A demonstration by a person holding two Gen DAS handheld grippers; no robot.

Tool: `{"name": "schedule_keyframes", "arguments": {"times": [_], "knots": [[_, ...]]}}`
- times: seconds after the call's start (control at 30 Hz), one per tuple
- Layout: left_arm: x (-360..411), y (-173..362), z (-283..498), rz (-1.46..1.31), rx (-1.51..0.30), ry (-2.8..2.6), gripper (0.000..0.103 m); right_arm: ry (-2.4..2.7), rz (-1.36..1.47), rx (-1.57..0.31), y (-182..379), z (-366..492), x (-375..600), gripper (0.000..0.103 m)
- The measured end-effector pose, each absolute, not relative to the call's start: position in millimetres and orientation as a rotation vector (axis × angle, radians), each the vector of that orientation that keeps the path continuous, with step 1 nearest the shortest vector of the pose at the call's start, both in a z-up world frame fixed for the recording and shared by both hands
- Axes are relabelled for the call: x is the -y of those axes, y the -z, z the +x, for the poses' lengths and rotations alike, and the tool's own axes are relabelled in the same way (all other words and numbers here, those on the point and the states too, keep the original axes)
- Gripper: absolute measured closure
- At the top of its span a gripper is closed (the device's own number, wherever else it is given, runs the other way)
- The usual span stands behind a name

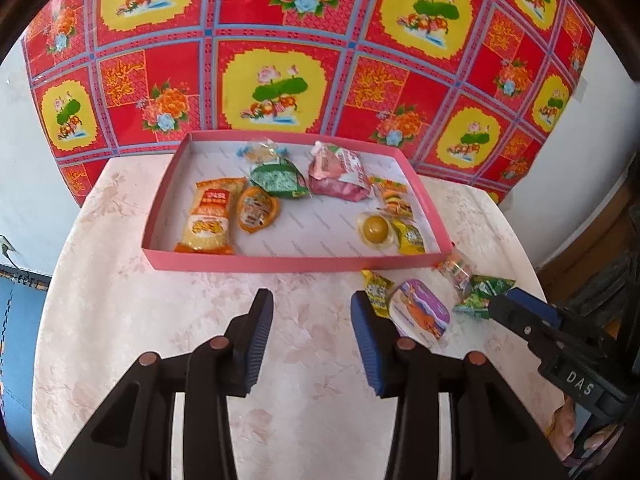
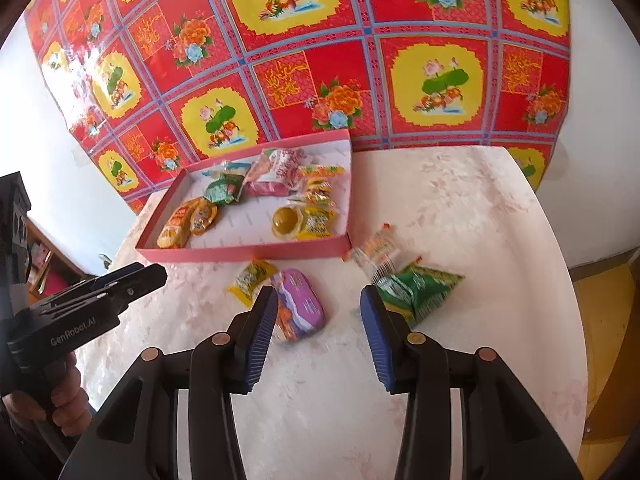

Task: Organize snacks
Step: 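Move the left gripper to the small yellow pack while the right moves to the green snack bag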

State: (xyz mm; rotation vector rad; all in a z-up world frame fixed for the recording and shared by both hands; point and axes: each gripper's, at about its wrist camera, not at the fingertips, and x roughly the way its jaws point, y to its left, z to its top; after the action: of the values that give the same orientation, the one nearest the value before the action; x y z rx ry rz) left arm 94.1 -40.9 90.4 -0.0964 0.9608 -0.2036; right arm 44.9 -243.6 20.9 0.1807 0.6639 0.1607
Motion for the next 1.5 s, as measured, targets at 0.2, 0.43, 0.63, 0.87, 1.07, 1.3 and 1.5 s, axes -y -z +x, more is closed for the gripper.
{"name": "schedule_keyframes", "arguments": {"times": [0.2,0.43,0.63,0.87,1.07,1.3,1.5], "knots": [[54.6,-83.2,92.1,-0.075,-0.980,0.221,0.061,-0.139,0.202,-0.677,-11.4,39.8,258.9,0.059],[71.1,-69.7,96.8,-0.045,-1.014,0.238,0.061,-0.125,0.234,-0.706,4.6,42.0,274.2,0.059],[84.6,-58.7,107.6,-0.037,-1.036,0.248,0.061,-0.124,0.234,-0.726,10.3,45.4,279.0,0.059],[95.7,-50.1,122.9,-0.032,-1.056,0.272,0.061,-0.116,0.234,-0.731,12.2,48.7,281.3,0.059],[98.1,-41.5,130.7,-0.021,-1.072,0.262,0.061,-0.118,0.224,-0.724,10.8,50.7,279.8,0.059],[99.3,-33.6,134.7,-0.012,-1.081,0.252,0.061,-0.121,0.228,-0.718,11.1,53.3,279.6,0.058],[107.2,-31.7,133.6,0.057,-1.055,0.244,0.061,-0.116,0.234,-0.702,10.9,58.1,280.1,0.053]]}}
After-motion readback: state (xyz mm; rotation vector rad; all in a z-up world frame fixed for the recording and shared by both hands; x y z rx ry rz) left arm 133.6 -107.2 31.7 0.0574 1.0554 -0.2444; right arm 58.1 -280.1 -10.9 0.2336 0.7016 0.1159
